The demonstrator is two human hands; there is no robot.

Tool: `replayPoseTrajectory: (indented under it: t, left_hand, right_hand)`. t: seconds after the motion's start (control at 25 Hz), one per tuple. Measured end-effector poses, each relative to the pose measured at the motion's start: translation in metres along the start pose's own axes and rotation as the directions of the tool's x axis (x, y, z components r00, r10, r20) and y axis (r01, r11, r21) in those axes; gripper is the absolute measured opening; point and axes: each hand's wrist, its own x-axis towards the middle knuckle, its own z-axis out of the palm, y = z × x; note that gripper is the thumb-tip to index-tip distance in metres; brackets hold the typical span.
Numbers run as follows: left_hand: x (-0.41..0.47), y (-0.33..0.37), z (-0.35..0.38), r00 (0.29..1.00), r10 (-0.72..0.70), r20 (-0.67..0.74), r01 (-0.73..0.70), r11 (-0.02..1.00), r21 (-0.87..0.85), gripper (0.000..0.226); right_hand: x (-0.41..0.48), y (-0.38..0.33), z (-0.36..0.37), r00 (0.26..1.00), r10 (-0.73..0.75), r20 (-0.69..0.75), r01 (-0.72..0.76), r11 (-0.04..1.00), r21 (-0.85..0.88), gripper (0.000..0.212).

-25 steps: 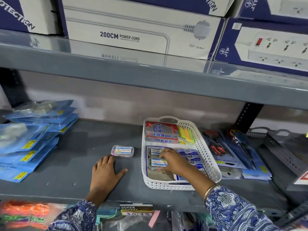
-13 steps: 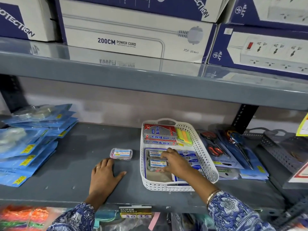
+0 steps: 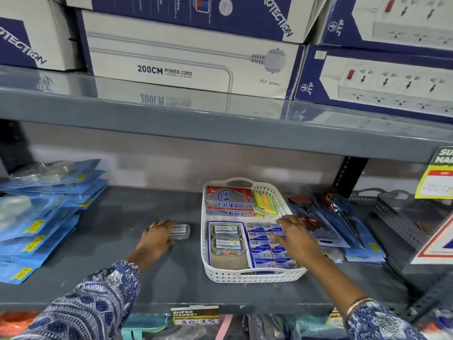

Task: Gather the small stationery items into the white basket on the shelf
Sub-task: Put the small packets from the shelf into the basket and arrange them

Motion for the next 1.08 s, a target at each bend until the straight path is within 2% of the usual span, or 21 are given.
replayPoseTrajectory:
  t: [0.12, 0.24, 0.32, 0.36, 0.44, 0.56, 0.6, 0.68, 0.84, 1.0, 1.08]
  left_hand:
    - [-0.005, -0.002, -0.001, 0.993, -0.023, -0.114, 0.0, 0.981, -0.196, 0.045]
    - [-0.016, 0.015, -0.022, 0.932, -0.114, -0.343, -0.023, 0.928, -0.372, 0.037]
    - [-0.026, 0.04, -0.041, 0.895, -0.115, -0.43, -0.069, 0.918, -0.39, 0.038]
    - [-0.03, 0.054, -0.049, 0.895, -0.062, -0.443, -0.118, 0.922, -0.368, 0.039]
    - [-0.037, 0.085, -0.056, 0.917, 0.107, -0.384, -0.24, 0.917, -0.318, 0.044]
    - [-0.044, 0.127, -0.047, 0.946, 0.316, -0.07, -0.323, 0.912, -0.254, 0.057]
    - [-0.046, 0.137, -0.04, 0.934, 0.355, 0.033, -0.345, 0.923, -0.169, 0.058]
    - [-0.044, 0.147, -0.025, 0.918, 0.374, 0.135, -0.377, 0.926, -0.002, 0.055]
    - [-0.037, 0.145, -0.009, 0.922, 0.348, 0.17, -0.369, 0.923, 0.109, 0.046]
    - [-0.034, 0.142, -0.004, 0.921, 0.359, 0.151, -0.378, 0.917, 0.124, 0.046]
    - [-0.033, 0.139, -0.002, 0.92, 0.358, 0.158, -0.372, 0.926, 0.07, 0.045]
  right_hand:
    - [-0.017, 0.019, 0.007, 0.995, 0.092, 0.042, -0.09, 0.995, -0.029, 0.061]
    - [-0.024, 0.025, 0.013, 0.984, 0.162, 0.076, -0.165, 0.985, 0.038, 0.066]
    - [-0.025, 0.025, 0.015, 0.982, 0.173, 0.076, -0.179, 0.982, 0.066, 0.065]
    - [-0.026, 0.024, 0.015, 0.982, 0.175, 0.073, -0.18, 0.981, 0.072, 0.065]
    - [-0.027, 0.023, 0.016, 0.983, 0.174, 0.064, -0.179, 0.981, 0.076, 0.063]
    - [-0.029, 0.023, 0.015, 0.985, 0.163, 0.052, -0.167, 0.983, 0.071, 0.061]
    - [-0.029, 0.023, 0.015, 0.986, 0.16, 0.053, -0.164, 0.984, 0.07, 0.061]
    - [-0.03, 0.024, 0.016, 0.987, 0.153, 0.054, -0.156, 0.985, 0.071, 0.06]
    - [-0.029, 0.025, 0.017, 0.989, 0.137, 0.053, -0.142, 0.986, 0.084, 0.058]
    - [-0.03, 0.025, 0.018, 0.99, 0.132, 0.05, -0.135, 0.988, 0.073, 0.059]
    - [-0.03, 0.025, 0.018, 0.99, 0.13, 0.046, -0.133, 0.989, 0.069, 0.058]
